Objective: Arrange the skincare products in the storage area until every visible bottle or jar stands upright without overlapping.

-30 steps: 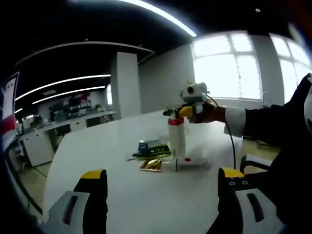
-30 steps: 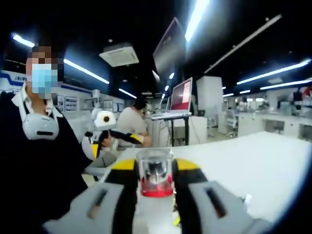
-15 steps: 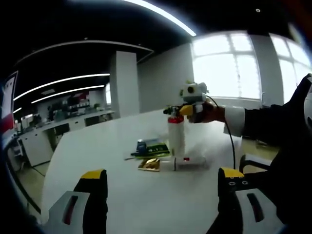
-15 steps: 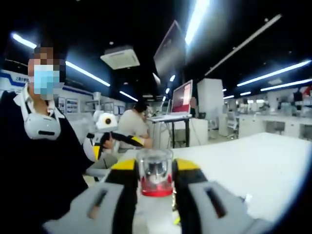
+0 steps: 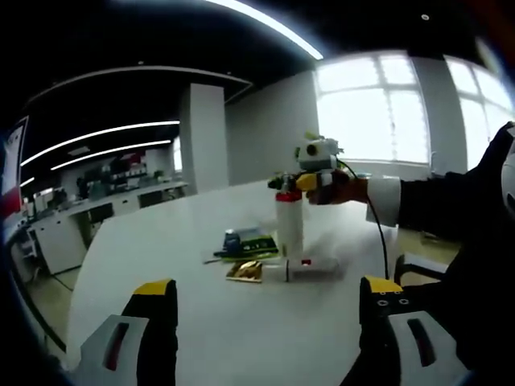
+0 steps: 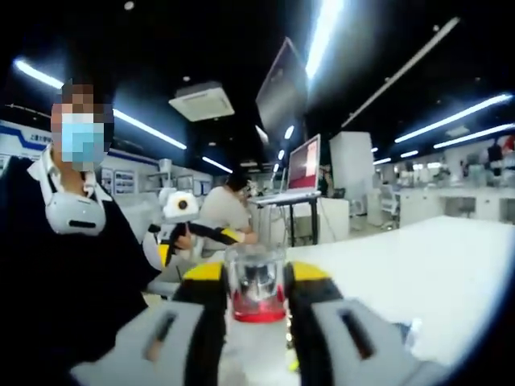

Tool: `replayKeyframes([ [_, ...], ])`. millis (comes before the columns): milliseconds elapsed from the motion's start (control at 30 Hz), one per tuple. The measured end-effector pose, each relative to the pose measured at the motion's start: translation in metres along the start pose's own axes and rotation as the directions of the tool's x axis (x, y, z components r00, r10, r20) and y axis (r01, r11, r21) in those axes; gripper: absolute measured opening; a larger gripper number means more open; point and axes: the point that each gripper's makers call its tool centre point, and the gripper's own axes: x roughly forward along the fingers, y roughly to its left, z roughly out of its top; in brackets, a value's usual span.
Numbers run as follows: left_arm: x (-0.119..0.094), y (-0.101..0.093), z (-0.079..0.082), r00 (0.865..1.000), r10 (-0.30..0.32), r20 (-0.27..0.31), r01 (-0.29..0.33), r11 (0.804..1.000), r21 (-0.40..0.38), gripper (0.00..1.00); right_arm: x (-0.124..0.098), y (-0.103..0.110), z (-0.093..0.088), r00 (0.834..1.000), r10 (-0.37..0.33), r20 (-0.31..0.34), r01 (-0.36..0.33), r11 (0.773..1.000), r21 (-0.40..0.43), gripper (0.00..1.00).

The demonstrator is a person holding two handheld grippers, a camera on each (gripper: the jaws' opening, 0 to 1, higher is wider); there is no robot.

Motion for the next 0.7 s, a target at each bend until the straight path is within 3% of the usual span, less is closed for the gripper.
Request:
replayKeyframes([
  [67,0.0,0.0,-0.001,1.0,0.002,-0.002,-0.002,1.0,0.0,0.95,0.0,-0.002,-0.006,0.999,-0.026,-0.031,0.027,1.0,0.007,0.33],
  [167,-0.001,0.0,-0.001,1.0,0.001,-0.005,-0.001,1.0,0.003,0.95,0.0,-0.003,0.0,0.997,-0.077,0.004,0.077,0.997,-0.012,0.42],
  [267,0.0,0.001,-0.002,1.0,0.0,-0.005,0.0,1.0,0.0,0.95,-0.002,-0.007,-0.003,0.987,-0.156,-0.033,0.153,0.986,-0.067,0.41],
  [333,0.0,0.0,-0.003,1.0,-0.002,-0.008,0.002,1.0,0.001,0.95,-0.003,-0.012,-0.01,0.973,-0.216,-0.086,0.207,0.973,-0.101,0.43],
  [400,0.001,0.0,-0.003,1.0,-0.003,-0.008,0.003,1.0,0.0,0.95,0.0,-0.01,-0.009,0.96,-0.267,-0.084,0.252,0.956,-0.149,0.48],
  [500,0.001,-0.001,-0.002,1.0,-0.005,-0.008,0.005,1.0,0.002,0.95,0.004,-0.008,-0.008,0.943,-0.324,-0.08,0.309,0.937,-0.161,0.47],
  [533,0.0,-0.001,-0.002,1.0,-0.004,-0.008,0.004,1.0,0.003,0.95,0.003,-0.01,-0.009,0.935,-0.346,-0.083,0.329,0.929,-0.171,0.47],
  [700,-0.001,-0.002,-0.001,1.0,-0.001,-0.005,0.001,1.0,0.005,0.95,-0.004,-0.022,-0.008,0.851,-0.522,-0.057,0.51,0.847,-0.153,0.46],
])
